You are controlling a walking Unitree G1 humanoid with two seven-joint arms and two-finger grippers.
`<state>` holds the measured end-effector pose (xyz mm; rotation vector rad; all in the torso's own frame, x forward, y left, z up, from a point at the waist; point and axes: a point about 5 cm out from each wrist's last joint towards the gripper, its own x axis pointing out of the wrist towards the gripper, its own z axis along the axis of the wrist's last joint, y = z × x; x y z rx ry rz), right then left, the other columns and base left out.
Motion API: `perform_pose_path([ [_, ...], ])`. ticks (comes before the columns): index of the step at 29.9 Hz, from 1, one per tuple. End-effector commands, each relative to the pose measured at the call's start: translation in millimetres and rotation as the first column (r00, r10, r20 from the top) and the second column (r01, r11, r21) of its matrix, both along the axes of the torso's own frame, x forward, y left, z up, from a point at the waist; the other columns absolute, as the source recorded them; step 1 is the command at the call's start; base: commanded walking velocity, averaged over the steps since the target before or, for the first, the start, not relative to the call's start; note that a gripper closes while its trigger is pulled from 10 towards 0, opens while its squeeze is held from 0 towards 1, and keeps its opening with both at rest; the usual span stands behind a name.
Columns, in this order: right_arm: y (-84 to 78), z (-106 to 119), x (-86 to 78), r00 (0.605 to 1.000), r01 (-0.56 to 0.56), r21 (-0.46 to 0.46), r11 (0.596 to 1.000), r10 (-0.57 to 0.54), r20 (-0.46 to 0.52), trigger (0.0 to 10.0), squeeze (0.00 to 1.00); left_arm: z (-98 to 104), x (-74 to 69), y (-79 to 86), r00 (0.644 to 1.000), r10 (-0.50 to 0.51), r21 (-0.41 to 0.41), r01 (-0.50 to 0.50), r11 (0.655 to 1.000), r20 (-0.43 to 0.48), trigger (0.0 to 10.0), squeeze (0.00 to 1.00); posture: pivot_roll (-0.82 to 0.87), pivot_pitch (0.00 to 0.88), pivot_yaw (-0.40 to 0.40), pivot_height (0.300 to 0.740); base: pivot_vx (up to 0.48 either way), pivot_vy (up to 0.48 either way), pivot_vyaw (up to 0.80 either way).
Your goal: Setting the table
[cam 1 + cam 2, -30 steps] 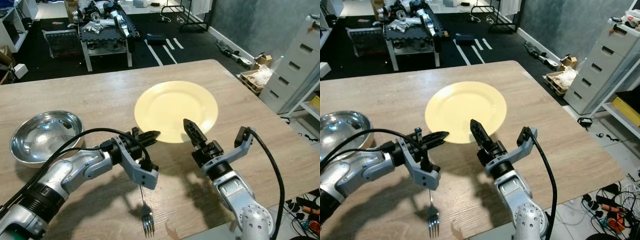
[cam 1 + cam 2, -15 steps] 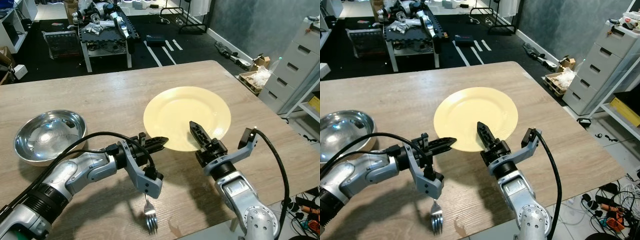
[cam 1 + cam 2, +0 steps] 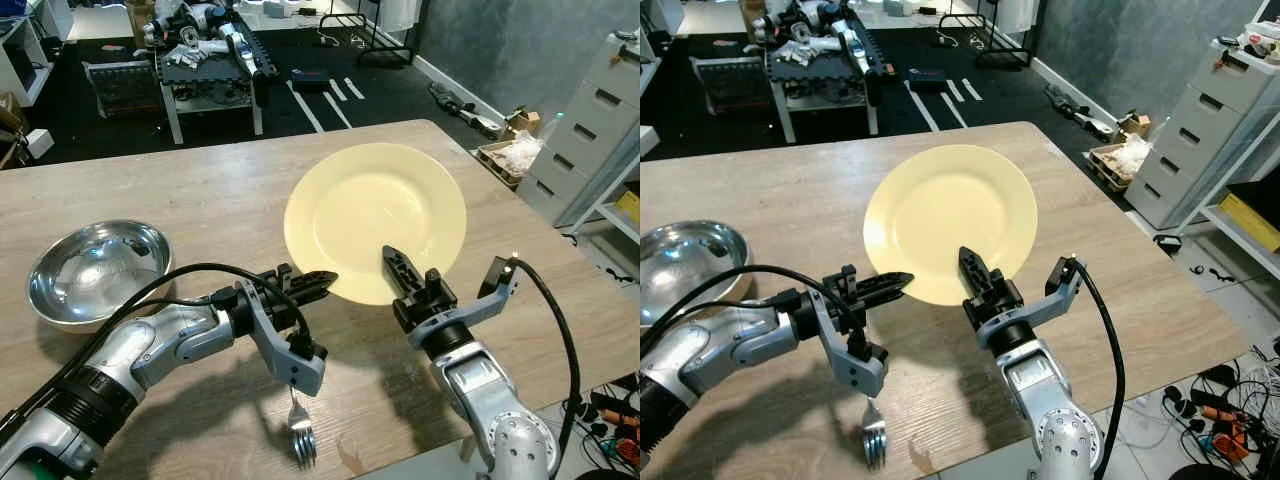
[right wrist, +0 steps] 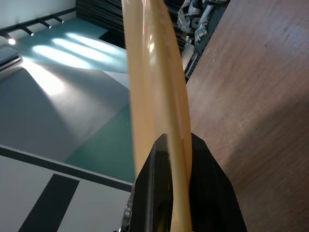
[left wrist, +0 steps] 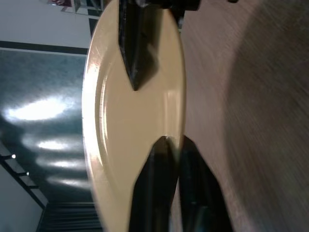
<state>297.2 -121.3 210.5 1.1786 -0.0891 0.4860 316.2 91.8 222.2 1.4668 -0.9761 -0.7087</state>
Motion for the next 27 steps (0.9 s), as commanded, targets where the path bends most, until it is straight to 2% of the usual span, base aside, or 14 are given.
perform_pose_path([
  [1,0.4,2.8,-1.8,1.000,0.010,0.029,1.000,-0.010,0.016,0.0,0.00,-0.3,0.6,1.5,0.999,-0.002,-0.018,0.002,1.000,-0.033,10.0,1.00,0.07,0.149,0.046,0.740,0.000,0.000,0.00],
  [4,1.0,3.9,-2.5,1.000,0.004,0.028,1.000,-0.004,0.022,0.0,0.00,1.6,1.6,3.0,1.000,0.010,-0.034,-0.011,0.999,-0.023,10.0,1.00,0.07,0.153,0.047,0.740,0.000,0.000,0.00],
  [5,1.2,3.9,-2.6,1.000,0.003,0.021,1.000,-0.004,0.021,10.0,0.00,1.8,1.8,3.4,1.000,0.018,-0.033,-0.019,0.999,-0.014,10.0,1.00,0.07,0.154,0.047,0.740,0.000,0.000,0.00],
  [7,1.1,4.0,-2.6,1.000,0.006,0.006,1.000,-0.006,0.022,10.0,0.00,1.7,1.9,3.6,1.000,0.023,-0.034,-0.023,0.999,-0.017,10.0,1.00,0.07,0.154,0.047,0.740,0.000,0.000,0.00],
  [8,0.6,4.3,-2.4,1.000,0.015,-0.006,1.000,-0.015,0.024,10.0,0.00,1.6,1.0,4.4,0.999,0.024,-0.040,-0.026,0.999,-0.033,10.0,0.00,0.07,0.155,0.047,0.740,0.000,0.000,0.00],
  [11,-2.2,3.9,-0.4,0.998,0.054,-0.025,0.998,-0.053,0.017,10.0,0.00,1.1,-2.0,5.9,0.998,0.020,-0.049,-0.023,0.999,-0.058,10.0,0.00,0.07,0.156,0.047,0.740,0.000,0.000,0.00],
  [17,-26.2,0.8,8.8,0.975,0.221,-0.045,0.974,-0.222,-0.016,10.0,0.00,-0.7,-14.4,12.1,0.996,0.016,-0.090,-0.024,0.996,-0.092,10.0,0.00,0.08,0.162,0.046,0.740,0.000,0.000,0.00],
  [20,-30.6,1.4,9.9,0.971,0.238,-0.046,0.970,-0.239,-0.014,10.0,0.00,-0.4,-15.8,14.1,0.995,0.020,-0.104,-0.031,0.994,-0.097,10.0,0.00,0.08,0.162,0.046,0.740,0.000,0.000,0.00],
  [21,-33.6,2.1,10.6,0.969,0.247,-0.048,0.968,-0.248,-0.011,10.0,0.00,-0.4,-16.4,15.6,0.995,0.027,-0.107,-0.038,0.994,-0.099,10.0,0.40,0.08,0.162,0.046,0.740,0.000,0.000,0.00],
  [22,-35.7,2.7,11.1,0.967,0.253,-0.049,0.966,-0.254,-0.009,10.0,0.00,-0.8,-16.8,17.1,0.993,0.030,-0.114,-0.043,0.993,-0.115,10.0,1.00,0.08,0.163,0.043,0.740,0.000,0.000,0.00],
  [26,-37.2,3.6,12.1,0.965,0.263,-0.056,0.963,-0.264,-0.003,10.0,0.00,0.1,-15.1,20.0,0.988,0.066,-0.147,-0.086,0.985,-0.136,10.0,1.00,0.08,0.163,0.043,0.740,0.000,0.000,0.00],
  [27,-38.5,4.3,12.6,0.959,0.284,-0.078,0.956,-0.284,0.006,10.0,0.00,0.8,-9.5,24.7,0.970,0.128,-0.225,-0.175,0.959,-0.208,10.0,0.00,0.08,0.163,0.048,0.740,0.000,0.000,0.00],
])
